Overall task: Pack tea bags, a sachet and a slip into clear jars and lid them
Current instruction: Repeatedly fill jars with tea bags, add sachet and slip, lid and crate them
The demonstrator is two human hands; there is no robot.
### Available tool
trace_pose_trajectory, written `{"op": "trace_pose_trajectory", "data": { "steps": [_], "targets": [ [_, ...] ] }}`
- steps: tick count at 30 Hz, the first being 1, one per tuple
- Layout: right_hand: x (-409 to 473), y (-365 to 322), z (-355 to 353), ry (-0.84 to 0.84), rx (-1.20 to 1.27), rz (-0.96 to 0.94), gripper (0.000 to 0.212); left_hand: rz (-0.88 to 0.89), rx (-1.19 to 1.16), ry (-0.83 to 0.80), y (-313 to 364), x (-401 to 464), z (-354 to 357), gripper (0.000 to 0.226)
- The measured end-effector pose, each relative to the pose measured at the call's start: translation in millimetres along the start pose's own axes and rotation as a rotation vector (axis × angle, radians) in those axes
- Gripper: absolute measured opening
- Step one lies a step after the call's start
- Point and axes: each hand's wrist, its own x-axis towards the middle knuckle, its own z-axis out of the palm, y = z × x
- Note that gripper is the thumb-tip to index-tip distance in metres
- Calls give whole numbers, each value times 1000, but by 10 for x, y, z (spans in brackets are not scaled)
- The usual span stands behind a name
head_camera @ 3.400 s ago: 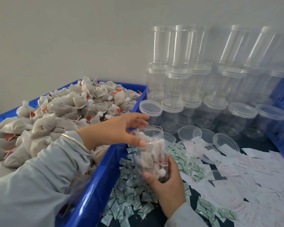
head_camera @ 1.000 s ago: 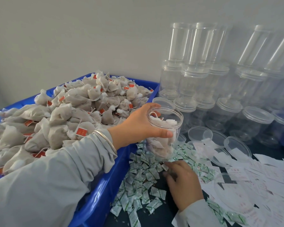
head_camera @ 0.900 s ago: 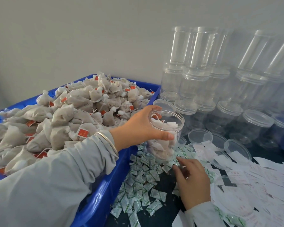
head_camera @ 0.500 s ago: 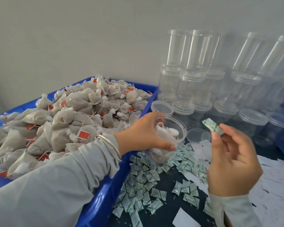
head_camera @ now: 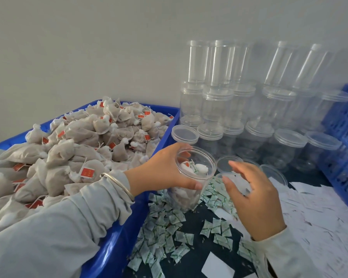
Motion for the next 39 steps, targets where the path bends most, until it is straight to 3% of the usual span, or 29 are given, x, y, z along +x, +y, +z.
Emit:
{"op": "trace_pose_trajectory", "data": {
  "steps": [7, 11, 14, 17, 21, 23, 25, 30, 34, 39],
  "targets": [
    [-186, 909, -410, -179, -344, 519, 34, -11, 22, 5, -13, -1, 1, 96],
    [-304, 1315, -484, -411, -528, 819, 50, -26, 32, 3, -3, -1, 7, 91],
    [-296, 1445, -453, -451, -499, 825, 44, -37, 17, 3, 12, -13, 0, 86],
    [-285, 1455, -447, -372, -500, 726, 31, -24, -1, 4, 6, -12, -2, 79],
    [-318, 1502, -506, -211, -613, 786, 36, -28, 4, 11, 16, -17, 4, 83],
    [-339, 1509, -551, -354, -790, 871, 48, -29, 6, 10, 14, -15, 7, 84],
    [-342, 1508, -568, -426, -787, 908, 49, -27, 11, 9, 11, -14, 5, 86],
    [-349, 1514, -552, -172, -524, 860, 31, -23, 15, 4, 5, -19, -8, 100],
    [-339, 1473, -523, -16, -445, 876, 28, -20, 16, 1, 22, -27, -10, 97],
    [-342, 1446, -485, 41, -416, 843, 30, -23, 17, 2, 36, -40, -19, 96]
  ]
}}
